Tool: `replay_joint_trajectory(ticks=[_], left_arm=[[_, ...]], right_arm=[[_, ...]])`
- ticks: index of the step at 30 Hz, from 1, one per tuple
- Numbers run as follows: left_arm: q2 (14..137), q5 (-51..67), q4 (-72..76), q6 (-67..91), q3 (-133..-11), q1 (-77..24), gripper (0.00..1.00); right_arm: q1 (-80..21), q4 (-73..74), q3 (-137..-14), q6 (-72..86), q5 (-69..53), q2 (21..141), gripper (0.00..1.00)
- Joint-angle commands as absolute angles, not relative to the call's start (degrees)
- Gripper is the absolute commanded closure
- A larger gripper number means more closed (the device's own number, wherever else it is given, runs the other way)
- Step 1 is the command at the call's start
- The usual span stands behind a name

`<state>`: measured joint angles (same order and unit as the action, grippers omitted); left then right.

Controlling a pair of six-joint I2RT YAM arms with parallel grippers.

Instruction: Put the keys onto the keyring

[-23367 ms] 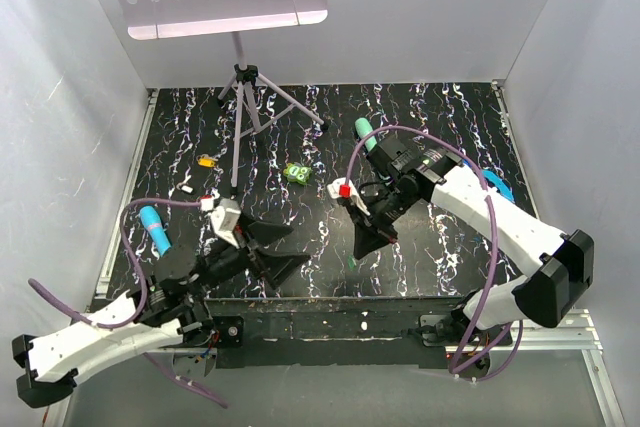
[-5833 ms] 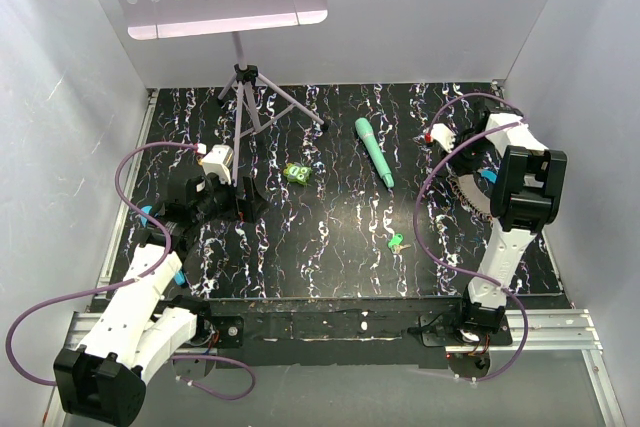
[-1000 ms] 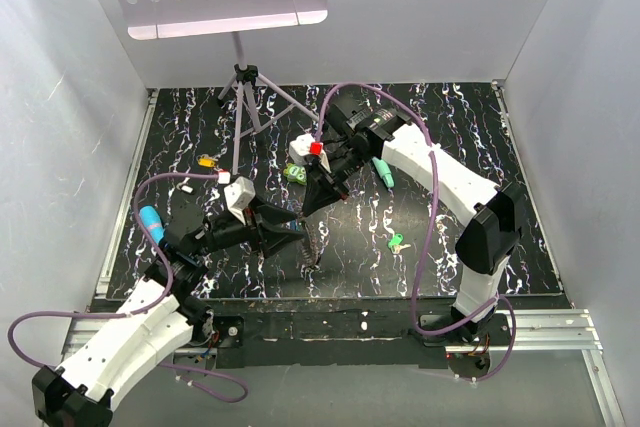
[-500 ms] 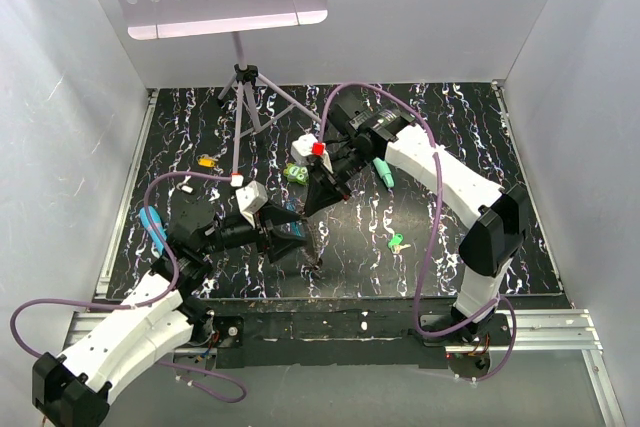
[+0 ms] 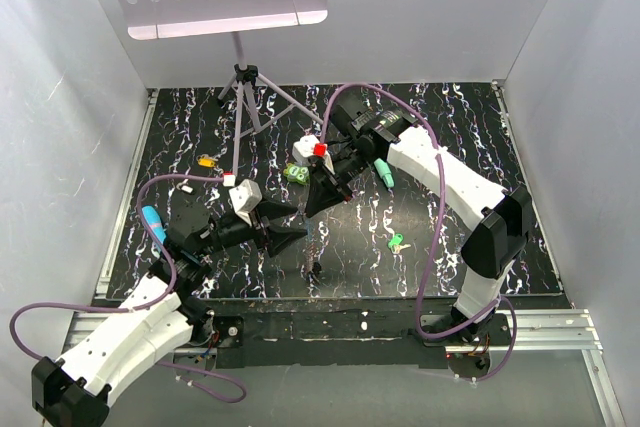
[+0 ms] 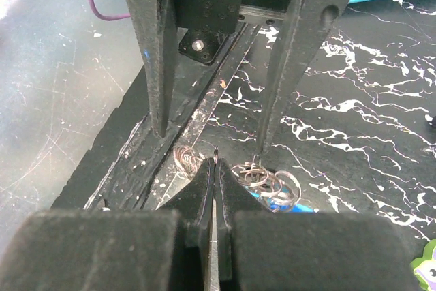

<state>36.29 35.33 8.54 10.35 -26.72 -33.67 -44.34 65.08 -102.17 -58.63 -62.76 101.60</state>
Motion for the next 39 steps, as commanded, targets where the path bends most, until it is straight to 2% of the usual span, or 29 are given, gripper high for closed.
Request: replay_joint_trajectory(ticks=[1,14,26,29,31,39], left_arm=[[35.6,37.3,12.8,11.3,-25.5,-33.8,0.43],[38.2,37.3,13.2,11.6,-26.5,-33.7,0.68],[39.4,36.4,14.6,12.1,-26.5,-33.8,0.81],[39.7,36.0,14.2,12.0,-26.7,-33.8,0.89],[39.7,35.3,13.6,11.8,-26.9,-33.8,1.0],[35.6,33.0,12.3,11.1,-25.8,-33.8,1.0]], right_arm=[[-44.4,62.9,-102.0,-57.2,-64.9,98.9,0.99],[-44.6,61.8,-101.3,-55.7,-64.8,98.4,0.99],[-44.8,60.5,-100.4,-54.1,-64.4,98.4,0.99],[-44.9,60.3,-100.4,-53.7,-64.3,98.3,0.99],[-44.9,60.1,-100.4,-53.5,-64.3,98.2,0.99],[-44.9,55.6,-98.9,-47.2,-64.2,96.9,0.99]])
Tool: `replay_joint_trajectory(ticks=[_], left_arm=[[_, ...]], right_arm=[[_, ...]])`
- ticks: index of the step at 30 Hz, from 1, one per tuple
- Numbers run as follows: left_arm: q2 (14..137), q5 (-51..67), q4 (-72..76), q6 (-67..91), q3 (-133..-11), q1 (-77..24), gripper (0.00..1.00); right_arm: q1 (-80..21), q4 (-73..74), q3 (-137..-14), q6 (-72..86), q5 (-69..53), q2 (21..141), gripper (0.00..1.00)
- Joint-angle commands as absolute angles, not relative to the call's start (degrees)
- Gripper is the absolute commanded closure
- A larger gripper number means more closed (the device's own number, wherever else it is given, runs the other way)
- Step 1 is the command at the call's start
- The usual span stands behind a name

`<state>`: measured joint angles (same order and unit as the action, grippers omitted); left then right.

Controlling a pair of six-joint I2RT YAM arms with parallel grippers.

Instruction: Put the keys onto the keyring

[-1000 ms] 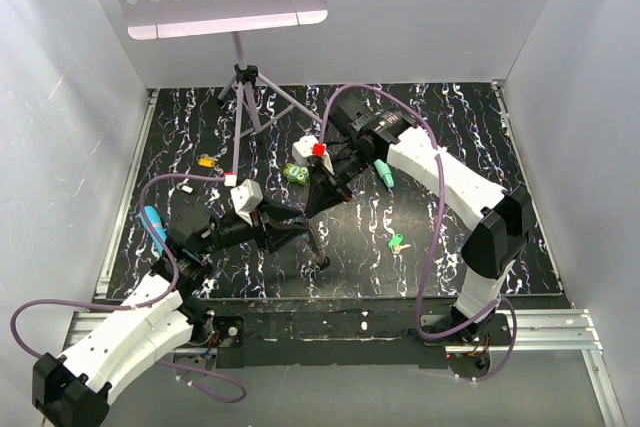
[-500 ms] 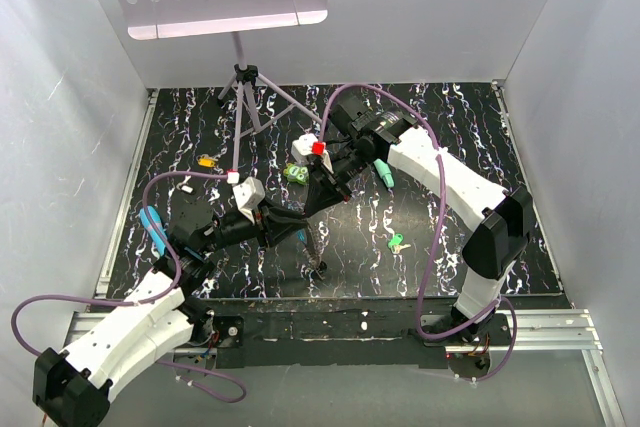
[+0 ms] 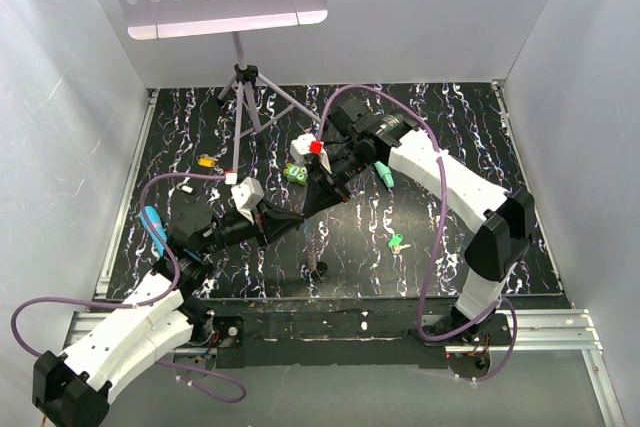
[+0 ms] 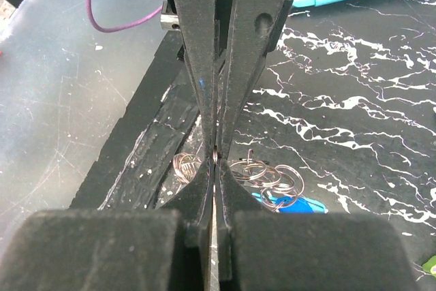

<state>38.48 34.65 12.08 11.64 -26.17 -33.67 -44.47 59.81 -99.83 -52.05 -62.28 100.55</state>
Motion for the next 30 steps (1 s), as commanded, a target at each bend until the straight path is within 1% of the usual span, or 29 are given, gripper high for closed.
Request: replay_joint_trajectory(ticks=[1,2,3,5,7,11,15,20,25,30], left_arm=[[34.5,33.0,13.0,11.3,-25.2,-33.8,1.0],[33.6,33.0,13.8,12.0,-24.6,-33.8,1.0],[32.9,33.1,15.0,12.9,-23.8,-33.8,1.0],[31.4,33.5,17.7,14.8,-22.2,-33.8,1.0],[30.2,33.5,20.1,16.7,-21.1,-33.8,1.0],[29.1,33.4,26.1,20.9,-18.7,-33.8,1.0],[28.5,32.8,32.2,24.7,-16.7,-33.8,1.0],[28.7,31.6,40.6,29.7,-14.4,-33.8,1.0],[29.2,29.9,47.4,33.1,-12.7,-33.8,1.0],[29.8,28.2,51.2,35.3,-11.3,-33.8,1.0]], right_arm=[[-44.9,54.9,-98.6,-46.2,-64.2,96.4,0.97],[-44.9,54.6,-98.4,-45.4,-64.5,96.1,0.89],[-44.7,54.2,-98.3,-44.5,-65.0,95.6,0.83],[-44.3,53.5,-98.2,-43.0,-67.1,94.8,0.76],[-43.9,53.4,-98.6,-42.0,-68.5,94.0,0.73],[-43.1,53.8,-99.0,-41.0,-70.7,92.5,0.72],[-43.1,52.9,-96.8,-40.2,-71.8,91.3,0.71],[-43.1,47.2,-93.2,-34.3,-70.7,90.8,0.71],[-43.0,43.8,-92.4,-30.0,-71.2,91.0,0.71],[-43.2,41.1,-91.1,-26.4,-71.5,91.1,0.73]])
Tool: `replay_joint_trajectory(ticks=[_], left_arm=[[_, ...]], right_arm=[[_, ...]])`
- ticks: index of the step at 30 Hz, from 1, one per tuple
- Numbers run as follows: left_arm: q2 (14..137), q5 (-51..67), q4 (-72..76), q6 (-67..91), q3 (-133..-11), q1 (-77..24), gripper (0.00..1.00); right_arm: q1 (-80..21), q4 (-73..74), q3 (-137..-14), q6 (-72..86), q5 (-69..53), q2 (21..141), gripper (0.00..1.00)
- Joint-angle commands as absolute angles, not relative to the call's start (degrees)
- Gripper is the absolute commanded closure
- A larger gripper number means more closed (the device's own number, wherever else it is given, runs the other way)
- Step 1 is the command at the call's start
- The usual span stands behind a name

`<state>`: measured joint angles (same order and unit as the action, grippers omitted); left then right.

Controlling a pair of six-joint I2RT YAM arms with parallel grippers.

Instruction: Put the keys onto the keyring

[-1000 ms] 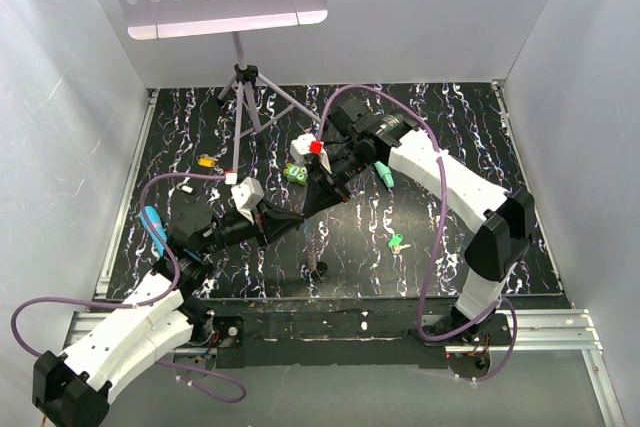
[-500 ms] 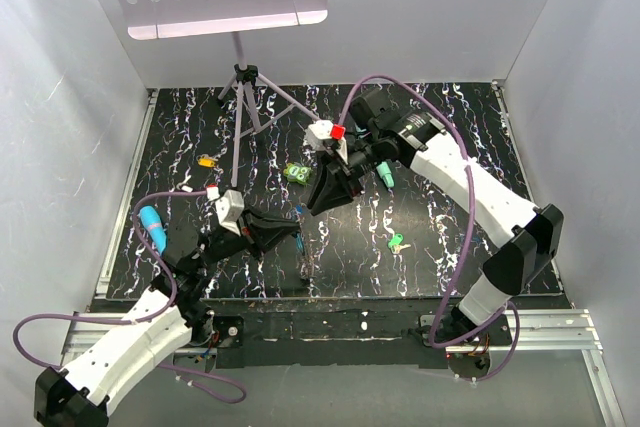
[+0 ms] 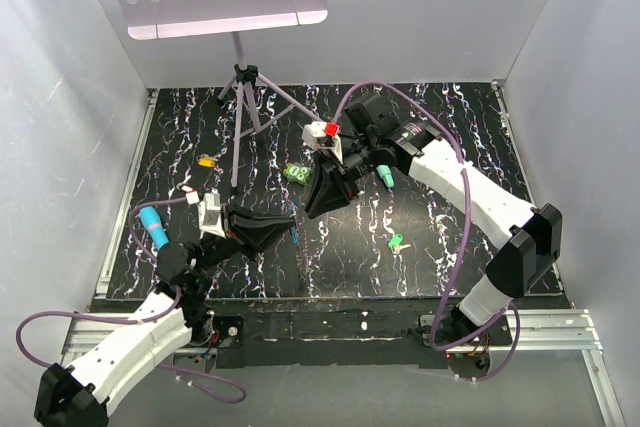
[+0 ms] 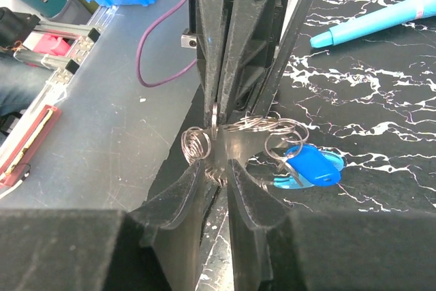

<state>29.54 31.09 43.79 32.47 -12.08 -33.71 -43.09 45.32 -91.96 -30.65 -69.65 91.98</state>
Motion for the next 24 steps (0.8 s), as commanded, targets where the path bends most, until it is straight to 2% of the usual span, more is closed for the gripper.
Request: replay_joint_trajectory(ticks=[1,24], left_arm=[[30.1,28.1,51.8,35.4,-11.2,-33.9,1.0],[31.6,26.0,53.3,36.3,-10.7,-33.8,1.0]], right_arm=[[-43.2,40.7,-91.2,-25.7,-71.5,91.1,0.73],[-46.3,37.0,-91.8,-20.9,-71.5,92.9,0.75]])
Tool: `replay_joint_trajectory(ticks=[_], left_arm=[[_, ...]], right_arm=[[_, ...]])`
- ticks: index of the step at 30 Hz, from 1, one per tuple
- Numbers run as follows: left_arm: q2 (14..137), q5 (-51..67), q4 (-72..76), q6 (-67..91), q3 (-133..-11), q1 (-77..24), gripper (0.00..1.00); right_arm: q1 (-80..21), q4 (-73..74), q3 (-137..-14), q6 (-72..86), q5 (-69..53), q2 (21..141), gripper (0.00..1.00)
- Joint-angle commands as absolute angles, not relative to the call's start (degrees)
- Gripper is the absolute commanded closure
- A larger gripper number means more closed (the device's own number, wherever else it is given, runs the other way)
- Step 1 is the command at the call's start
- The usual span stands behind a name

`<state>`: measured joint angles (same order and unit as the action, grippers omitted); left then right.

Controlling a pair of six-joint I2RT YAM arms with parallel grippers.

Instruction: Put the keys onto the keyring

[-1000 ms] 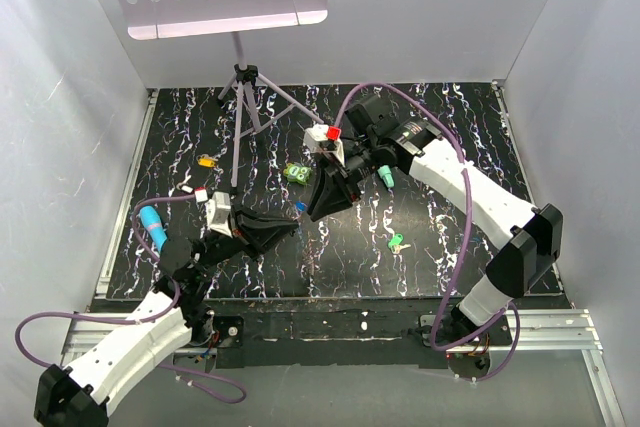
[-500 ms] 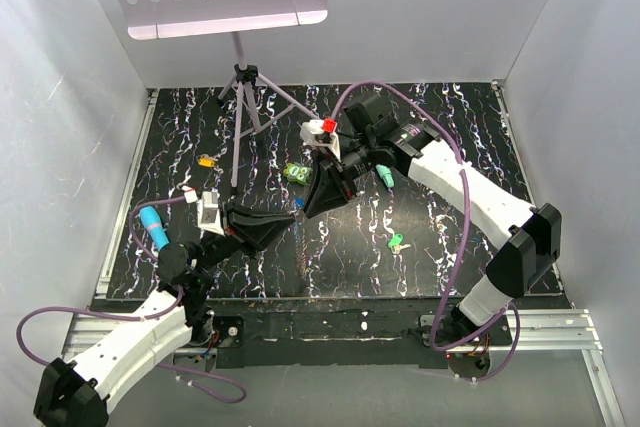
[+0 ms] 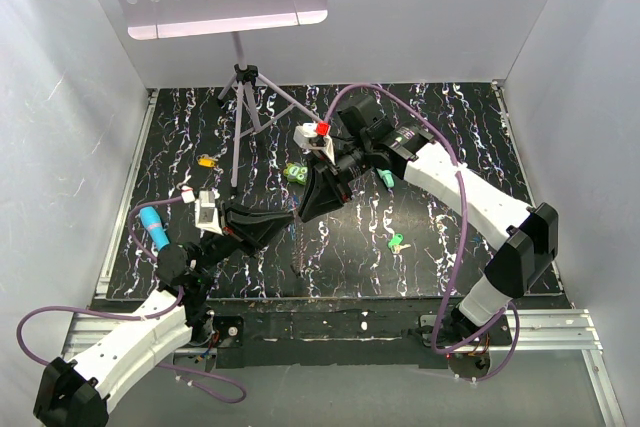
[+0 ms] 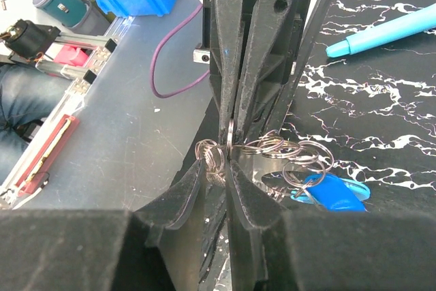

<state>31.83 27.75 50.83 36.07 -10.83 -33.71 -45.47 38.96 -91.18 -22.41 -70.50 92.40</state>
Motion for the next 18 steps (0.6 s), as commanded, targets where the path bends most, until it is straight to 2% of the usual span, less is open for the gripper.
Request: replay_joint_trajectory(ticks=[1,18], left_arm=[[31.7,26.0,53.3,36.3,-10.7,-33.8,1.0],[31.8,26.3,53.6,36.7,-10.3,-33.8,1.0]], right_arm=[[-46.3,36.7,-91.8,-20.6,-71.5,92.9,0.75],[-46.6,33.3,-91.8,-16.4,-67.3,93.1,0.68]])
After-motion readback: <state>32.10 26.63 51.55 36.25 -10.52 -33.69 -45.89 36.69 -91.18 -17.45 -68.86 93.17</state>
